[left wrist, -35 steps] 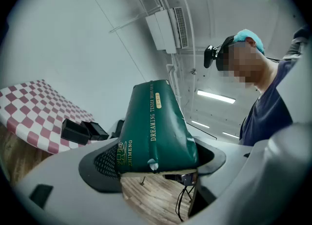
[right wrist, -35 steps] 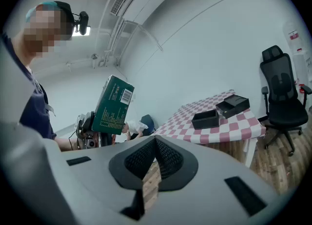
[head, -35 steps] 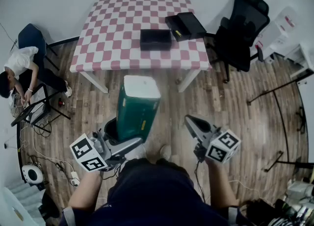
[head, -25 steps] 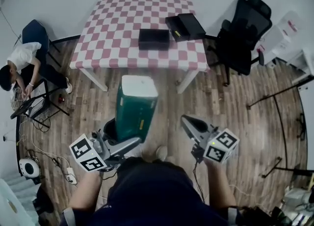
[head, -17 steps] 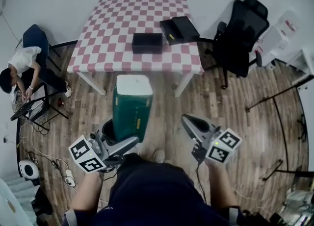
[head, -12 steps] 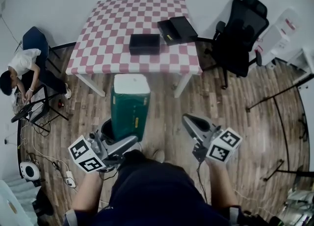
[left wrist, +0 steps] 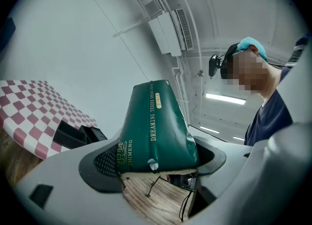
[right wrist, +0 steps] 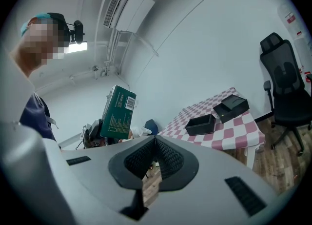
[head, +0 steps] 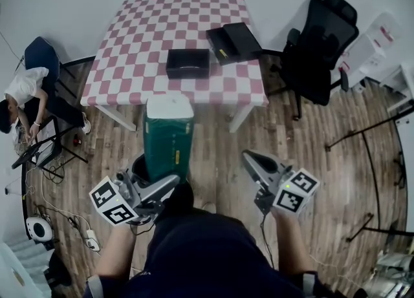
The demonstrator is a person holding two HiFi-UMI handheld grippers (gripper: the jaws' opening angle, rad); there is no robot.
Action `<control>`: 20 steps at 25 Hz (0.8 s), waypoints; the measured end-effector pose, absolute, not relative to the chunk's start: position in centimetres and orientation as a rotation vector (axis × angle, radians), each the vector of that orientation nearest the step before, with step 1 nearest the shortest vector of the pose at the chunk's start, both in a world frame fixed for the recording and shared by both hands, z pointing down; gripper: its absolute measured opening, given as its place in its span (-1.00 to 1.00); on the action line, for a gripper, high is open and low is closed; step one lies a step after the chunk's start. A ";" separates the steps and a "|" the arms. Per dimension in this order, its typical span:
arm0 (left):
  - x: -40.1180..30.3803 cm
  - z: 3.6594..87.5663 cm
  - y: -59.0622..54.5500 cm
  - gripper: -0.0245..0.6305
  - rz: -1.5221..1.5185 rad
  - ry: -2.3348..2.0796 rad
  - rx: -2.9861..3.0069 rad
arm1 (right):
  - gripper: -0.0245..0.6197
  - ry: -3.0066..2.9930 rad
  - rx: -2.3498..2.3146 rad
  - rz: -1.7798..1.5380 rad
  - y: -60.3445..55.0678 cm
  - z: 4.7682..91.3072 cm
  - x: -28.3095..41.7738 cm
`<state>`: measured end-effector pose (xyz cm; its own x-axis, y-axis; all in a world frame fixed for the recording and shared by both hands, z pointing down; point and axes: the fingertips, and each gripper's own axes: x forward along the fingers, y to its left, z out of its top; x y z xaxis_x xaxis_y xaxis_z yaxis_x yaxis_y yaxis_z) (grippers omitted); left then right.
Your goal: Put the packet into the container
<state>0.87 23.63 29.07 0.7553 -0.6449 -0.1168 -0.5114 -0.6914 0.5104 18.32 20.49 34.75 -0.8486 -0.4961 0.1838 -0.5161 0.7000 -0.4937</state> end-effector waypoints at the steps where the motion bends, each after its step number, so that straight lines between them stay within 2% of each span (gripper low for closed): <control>1: 0.5 29.3 22.8 0.39 -0.395 -0.877 2.495 | -0.87 -2.860 0.855 0.852 19.7 34.9 18.0; 20: -11.4 33.5 0.2 0.39 -0.238 -0.788 2.472 | -0.87 -2.801 1.037 0.928 -1.5 36.1 6.8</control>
<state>-11.40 0.22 33.48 0.8142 -0.5805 -0.0069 -0.4871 -0.6895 0.5360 6.80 -1.55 36.10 -0.7799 -0.5898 0.2096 -0.5983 0.6041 -0.5264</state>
